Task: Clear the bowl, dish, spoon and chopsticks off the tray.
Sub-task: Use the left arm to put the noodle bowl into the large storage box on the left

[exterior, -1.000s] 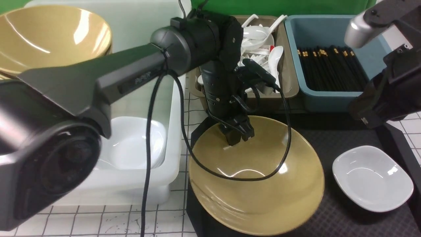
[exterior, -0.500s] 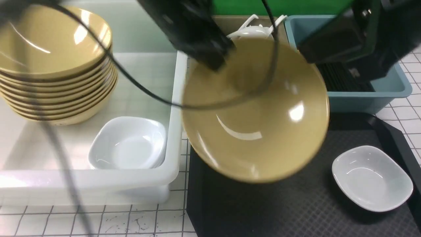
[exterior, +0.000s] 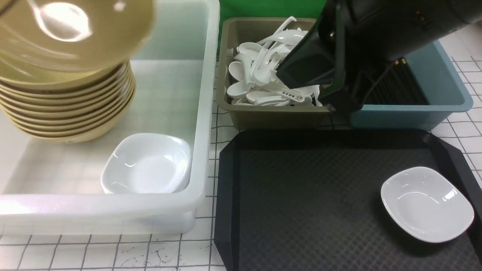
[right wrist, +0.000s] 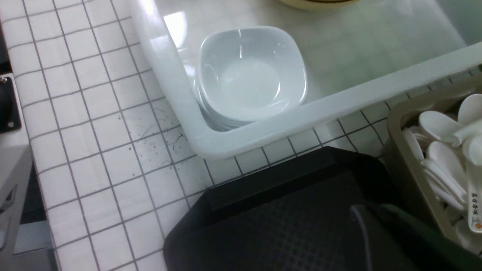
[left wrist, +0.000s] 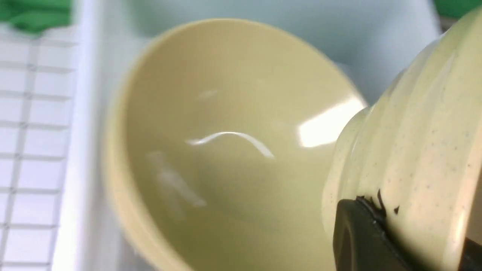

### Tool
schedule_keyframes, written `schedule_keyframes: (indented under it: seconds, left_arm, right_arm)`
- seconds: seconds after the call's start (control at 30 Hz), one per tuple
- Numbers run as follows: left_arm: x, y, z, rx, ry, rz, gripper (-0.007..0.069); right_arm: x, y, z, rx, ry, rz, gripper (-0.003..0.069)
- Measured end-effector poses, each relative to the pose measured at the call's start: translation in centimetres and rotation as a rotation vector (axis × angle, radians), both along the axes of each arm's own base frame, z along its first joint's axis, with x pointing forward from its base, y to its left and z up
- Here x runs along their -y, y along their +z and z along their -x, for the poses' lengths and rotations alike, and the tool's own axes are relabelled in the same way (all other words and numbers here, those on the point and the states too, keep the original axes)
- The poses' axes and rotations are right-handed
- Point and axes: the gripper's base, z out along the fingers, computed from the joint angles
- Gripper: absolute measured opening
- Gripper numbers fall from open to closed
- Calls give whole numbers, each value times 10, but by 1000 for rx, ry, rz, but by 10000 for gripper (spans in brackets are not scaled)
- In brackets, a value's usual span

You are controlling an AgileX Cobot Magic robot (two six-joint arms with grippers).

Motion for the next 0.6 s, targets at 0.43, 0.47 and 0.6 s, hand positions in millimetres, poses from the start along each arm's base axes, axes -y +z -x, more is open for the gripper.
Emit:
schedule_keyframes:
  seconds: [0.43,0.47,0.6]
  left_arm:
    - [-50,-75,-42,-127,118,100,108]
    - [-50,-78,-43,-134,113,96,128]
    - [-51,-85,-44,-154,91,72,255]
  right_arm:
    - [0,-1,-1,13,3,10,48]
    - [0,-1,-1,13,3,10,48]
    - [1,-1,-2,20,1,17,48]
